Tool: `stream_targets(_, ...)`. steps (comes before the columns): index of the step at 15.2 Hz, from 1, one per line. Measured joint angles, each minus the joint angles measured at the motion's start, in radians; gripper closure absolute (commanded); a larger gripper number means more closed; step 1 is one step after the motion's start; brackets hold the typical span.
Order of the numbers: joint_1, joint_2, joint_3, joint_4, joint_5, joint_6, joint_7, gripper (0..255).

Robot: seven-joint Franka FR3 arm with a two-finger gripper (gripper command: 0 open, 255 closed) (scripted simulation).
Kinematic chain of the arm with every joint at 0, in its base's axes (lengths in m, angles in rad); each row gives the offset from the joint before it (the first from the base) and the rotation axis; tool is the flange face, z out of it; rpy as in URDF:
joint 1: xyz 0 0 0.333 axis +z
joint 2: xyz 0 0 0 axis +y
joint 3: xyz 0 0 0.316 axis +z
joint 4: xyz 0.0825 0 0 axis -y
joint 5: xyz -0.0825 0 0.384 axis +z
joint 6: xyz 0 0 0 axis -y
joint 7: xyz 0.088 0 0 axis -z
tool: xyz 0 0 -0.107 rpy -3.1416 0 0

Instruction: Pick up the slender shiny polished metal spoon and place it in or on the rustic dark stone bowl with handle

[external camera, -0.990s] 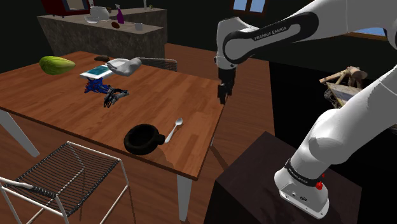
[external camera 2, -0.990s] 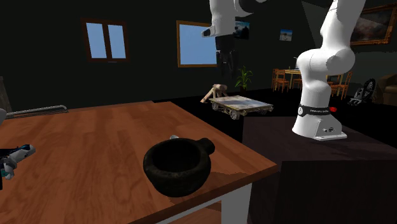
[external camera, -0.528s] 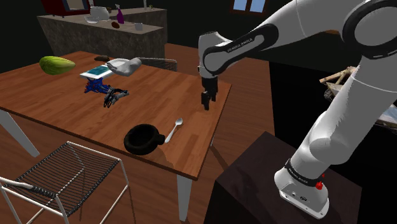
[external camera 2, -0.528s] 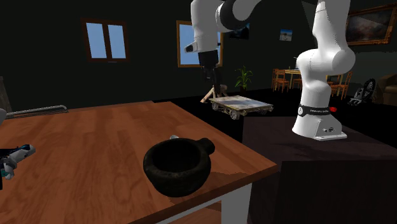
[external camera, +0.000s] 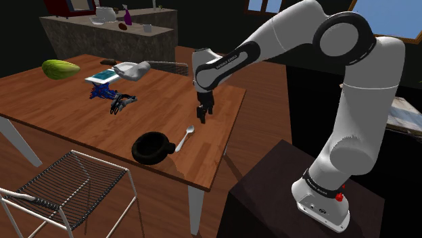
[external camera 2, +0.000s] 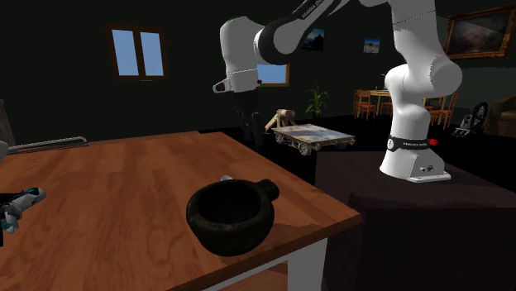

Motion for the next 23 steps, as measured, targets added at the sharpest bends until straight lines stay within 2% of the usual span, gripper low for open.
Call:
stream_targets(7,0.029,0.273,0.009,0.283,-0.015,-0.014,-0.007,0)
stream_targets(15,0.036,0.342,0.006,0.277,-0.022,0.061,-0.003,0)
stream_targets(21,0.035,0.347,0.006,0.273,-0.023,0.070,-0.003,0)
stream_targets(22,0.035,0.347,0.006,0.273,-0.023,0.070,-0.003,255)
stream_targets(23,0.035,0.347,0.006,0.273,-0.023,0.070,-0.003,255)
